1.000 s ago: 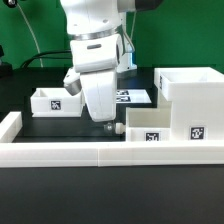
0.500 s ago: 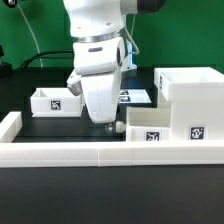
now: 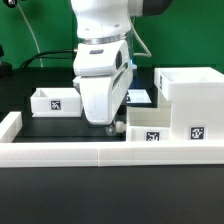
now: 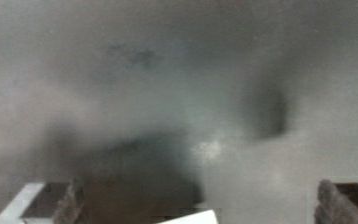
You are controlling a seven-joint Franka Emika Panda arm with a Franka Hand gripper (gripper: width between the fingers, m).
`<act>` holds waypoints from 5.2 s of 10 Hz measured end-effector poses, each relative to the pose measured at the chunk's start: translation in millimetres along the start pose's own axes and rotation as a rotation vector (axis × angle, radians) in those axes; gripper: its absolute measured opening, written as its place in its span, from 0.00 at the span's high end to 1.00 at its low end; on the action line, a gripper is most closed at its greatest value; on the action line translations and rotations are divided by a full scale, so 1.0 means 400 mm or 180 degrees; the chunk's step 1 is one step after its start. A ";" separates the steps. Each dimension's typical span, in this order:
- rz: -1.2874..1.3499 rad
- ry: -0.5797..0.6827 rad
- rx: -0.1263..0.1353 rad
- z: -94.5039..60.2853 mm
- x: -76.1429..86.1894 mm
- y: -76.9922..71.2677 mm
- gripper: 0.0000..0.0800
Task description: Assemble drawer
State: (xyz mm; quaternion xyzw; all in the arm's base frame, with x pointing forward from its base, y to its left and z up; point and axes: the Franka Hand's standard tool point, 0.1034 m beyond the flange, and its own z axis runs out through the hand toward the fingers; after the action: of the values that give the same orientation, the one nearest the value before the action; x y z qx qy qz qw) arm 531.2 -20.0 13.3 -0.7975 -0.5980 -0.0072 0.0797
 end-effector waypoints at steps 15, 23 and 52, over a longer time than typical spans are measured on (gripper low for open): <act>-0.0560 -0.0002 0.0122 -0.028 0.014 0.061 0.19; -0.0643 0.0006 0.0145 -0.025 0.126 0.039 0.19; 0.2896 0.0071 -0.0266 -0.102 -0.163 -0.242 0.19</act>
Offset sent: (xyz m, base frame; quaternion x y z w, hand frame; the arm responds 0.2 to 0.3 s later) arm 0.0000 0.0000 0.0000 0.0000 0.0000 0.0000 1.0000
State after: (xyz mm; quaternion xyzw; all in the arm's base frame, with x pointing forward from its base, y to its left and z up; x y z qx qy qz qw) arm 423.7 -61.4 58.1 -0.9815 -0.1852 -0.0041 0.0489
